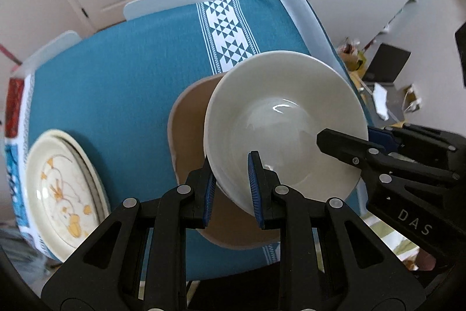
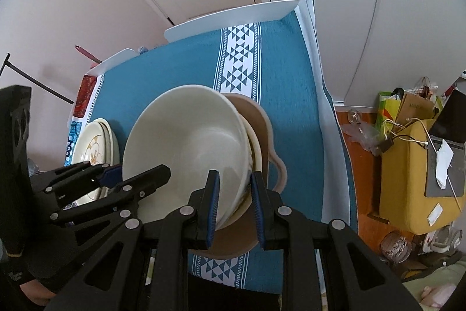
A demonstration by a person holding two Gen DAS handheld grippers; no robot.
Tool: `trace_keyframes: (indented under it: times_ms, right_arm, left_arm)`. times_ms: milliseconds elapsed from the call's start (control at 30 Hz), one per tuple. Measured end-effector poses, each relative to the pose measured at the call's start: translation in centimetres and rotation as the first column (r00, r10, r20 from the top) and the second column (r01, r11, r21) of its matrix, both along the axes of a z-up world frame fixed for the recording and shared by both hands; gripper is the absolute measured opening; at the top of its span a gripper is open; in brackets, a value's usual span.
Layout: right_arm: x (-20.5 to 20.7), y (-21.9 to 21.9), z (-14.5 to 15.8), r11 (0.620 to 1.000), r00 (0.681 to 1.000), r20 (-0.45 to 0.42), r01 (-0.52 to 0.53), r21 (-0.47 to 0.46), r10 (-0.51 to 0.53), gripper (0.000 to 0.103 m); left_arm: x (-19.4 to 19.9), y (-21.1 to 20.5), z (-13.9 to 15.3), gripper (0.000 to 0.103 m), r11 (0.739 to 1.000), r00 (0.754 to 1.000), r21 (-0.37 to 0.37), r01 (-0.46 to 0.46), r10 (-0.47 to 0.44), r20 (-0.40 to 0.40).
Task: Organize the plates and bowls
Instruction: 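Lower the small white bowl into the cream bowl with both grippers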
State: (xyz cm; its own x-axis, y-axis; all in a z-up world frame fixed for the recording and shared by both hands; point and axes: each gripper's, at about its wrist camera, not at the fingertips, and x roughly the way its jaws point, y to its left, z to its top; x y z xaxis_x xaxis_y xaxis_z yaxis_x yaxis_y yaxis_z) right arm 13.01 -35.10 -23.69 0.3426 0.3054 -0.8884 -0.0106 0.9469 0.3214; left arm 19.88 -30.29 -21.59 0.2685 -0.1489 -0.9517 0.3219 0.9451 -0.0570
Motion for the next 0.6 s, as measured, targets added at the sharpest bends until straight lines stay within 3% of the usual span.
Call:
trace_keyframes:
  times_ms: [467, 600]
  right_arm:
    - [-0.25, 0.46, 0.01, 0.999, 1.0, -0.006, -0.01, -0.047, 0.009, 0.02]
    - [-0.27, 0.61, -0.01, 0.999, 1.0, -0.008, -0.013, -0.052, 0.013, 0.02]
  left_arm:
    - [0.29, -0.95, -0.44, 0.019, 0.988, 0.997, 0.144, 0.054, -0.061, 0.046]
    - [0.29, -0.72, -0.57, 0.019, 0.989, 0.998, 0.143, 0.046, -0.052, 0.041]
